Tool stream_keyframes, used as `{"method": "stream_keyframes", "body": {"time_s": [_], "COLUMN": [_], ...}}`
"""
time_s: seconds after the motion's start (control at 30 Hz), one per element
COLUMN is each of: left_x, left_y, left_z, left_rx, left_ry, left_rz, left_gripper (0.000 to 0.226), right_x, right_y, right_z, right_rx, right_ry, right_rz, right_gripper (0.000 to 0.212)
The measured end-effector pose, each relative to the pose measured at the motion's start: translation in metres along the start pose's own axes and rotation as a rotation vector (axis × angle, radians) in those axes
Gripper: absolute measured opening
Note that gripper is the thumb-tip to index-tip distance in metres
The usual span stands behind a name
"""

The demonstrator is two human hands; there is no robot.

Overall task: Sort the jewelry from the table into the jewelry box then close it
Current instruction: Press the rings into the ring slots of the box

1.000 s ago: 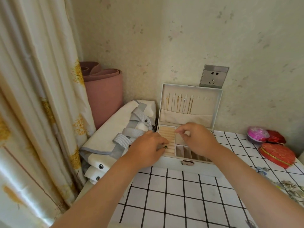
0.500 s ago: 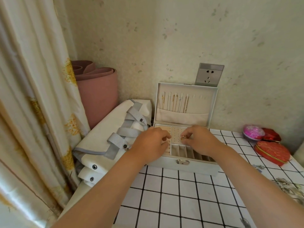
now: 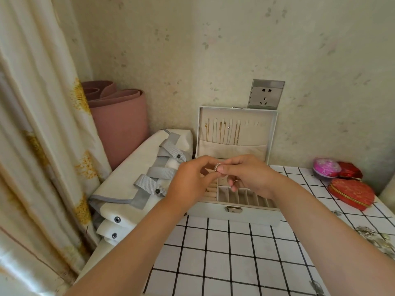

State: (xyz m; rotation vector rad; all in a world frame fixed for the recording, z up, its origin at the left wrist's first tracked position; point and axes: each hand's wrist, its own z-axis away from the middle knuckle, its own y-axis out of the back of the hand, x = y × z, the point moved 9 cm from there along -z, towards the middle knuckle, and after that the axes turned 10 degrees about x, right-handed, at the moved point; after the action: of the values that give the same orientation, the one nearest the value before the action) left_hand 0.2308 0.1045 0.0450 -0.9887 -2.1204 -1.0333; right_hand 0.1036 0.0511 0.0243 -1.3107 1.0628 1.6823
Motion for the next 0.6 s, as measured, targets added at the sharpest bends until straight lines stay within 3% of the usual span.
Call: {"method": "stream_keyframes", "body": {"time_s": [0.2,0.47,0.6], "left_x": [-0.008,-0.037,-0.047], "left_y": [0.002,0.007,0.017], "left_z": [0.000,0.009,0.007], "left_rx": [0.014,0.146,0.165], "left_ry": [0.108,0.657,0.650], "left_rz": [0.084,0.454,0.338], "left_gripper": [0.014,0.011,0.011], "right_x": [0.004,0.000,0.005], "right_y": [0.002,0.000,0.018], "right_z": [-0.002,-0.004,-0.013], "right_rx": [0.033,0.065,0.245], "right_ry": [-0.015,0.038,0.125], "right_rz": [-0.026,0.064,0.371], "right_gripper": [0.022,0.019,0.012]}}
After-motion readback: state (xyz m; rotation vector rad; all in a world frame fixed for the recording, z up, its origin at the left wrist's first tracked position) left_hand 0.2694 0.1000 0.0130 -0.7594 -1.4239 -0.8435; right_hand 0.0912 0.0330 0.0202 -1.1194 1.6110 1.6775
